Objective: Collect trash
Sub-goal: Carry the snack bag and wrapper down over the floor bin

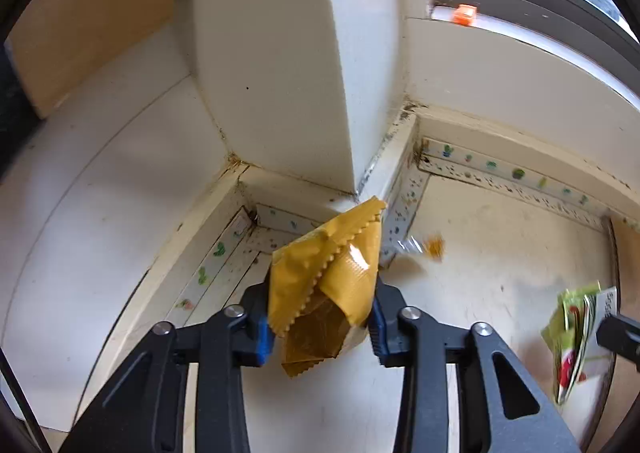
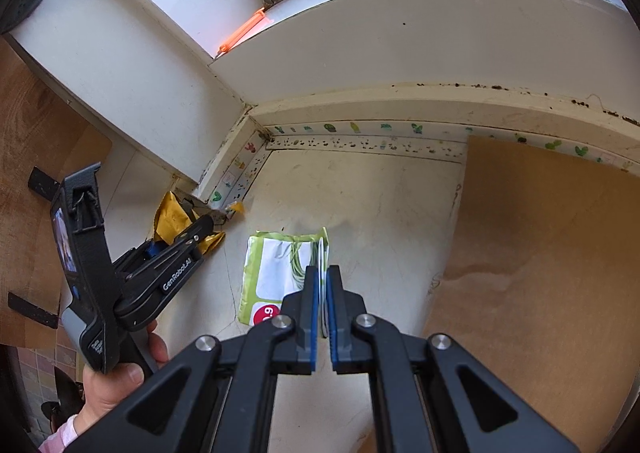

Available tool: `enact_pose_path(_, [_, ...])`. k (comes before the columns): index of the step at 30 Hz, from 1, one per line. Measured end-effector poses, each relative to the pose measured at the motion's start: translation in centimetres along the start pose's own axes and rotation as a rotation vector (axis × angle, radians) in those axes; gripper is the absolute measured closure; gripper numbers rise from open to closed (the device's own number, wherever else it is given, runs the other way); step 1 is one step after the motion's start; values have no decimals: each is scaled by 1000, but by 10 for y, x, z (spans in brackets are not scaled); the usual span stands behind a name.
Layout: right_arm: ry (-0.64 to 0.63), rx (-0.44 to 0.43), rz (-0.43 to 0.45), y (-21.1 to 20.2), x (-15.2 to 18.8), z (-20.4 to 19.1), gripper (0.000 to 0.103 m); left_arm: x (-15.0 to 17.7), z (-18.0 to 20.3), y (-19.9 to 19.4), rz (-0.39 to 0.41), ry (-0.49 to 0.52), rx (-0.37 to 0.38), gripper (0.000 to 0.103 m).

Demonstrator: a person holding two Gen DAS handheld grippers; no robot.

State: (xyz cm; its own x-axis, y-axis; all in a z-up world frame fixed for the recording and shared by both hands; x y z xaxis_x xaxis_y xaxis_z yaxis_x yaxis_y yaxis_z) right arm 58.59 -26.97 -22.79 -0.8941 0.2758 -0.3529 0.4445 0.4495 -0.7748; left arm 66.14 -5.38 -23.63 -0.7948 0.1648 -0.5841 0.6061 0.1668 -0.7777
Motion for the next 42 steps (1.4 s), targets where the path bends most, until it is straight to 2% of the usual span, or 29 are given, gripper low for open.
enact_pose_path(10, [-28, -9, 13, -17, 23, -21, 99, 20, 0, -57, 33, 54, 68, 70])
enact_pose_path(17, [-38, -22, 25, -56, 56, -36, 99, 49, 11, -140, 80, 69, 160, 70])
enact_pose_path(25, [-82, -31, 48, -130, 122, -64, 99, 100, 13, -237, 98, 63, 273, 70])
enact_pose_path(36, [-180, -38, 76, -230, 222, -106, 99, 191, 1, -357, 69, -5, 449, 70])
enact_pose_path(42, [-239, -44, 80, -261, 277, -127, 99, 240, -3, -400, 59, 10, 548, 70])
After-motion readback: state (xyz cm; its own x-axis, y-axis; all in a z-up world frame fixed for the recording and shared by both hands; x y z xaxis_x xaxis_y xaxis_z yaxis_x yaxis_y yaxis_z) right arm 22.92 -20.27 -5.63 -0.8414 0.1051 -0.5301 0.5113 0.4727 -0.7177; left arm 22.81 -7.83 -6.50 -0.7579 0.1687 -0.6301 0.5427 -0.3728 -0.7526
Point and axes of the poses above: each gripper's, at about its wrist camera, not at the fingertips, and y roughly the way its jaws point, z to its right, x to its underside, the point moved 8 cm from there along y, roughly the way its jaws point, and after that the axes turned 9 degrees about y, right-handed, at the moved point
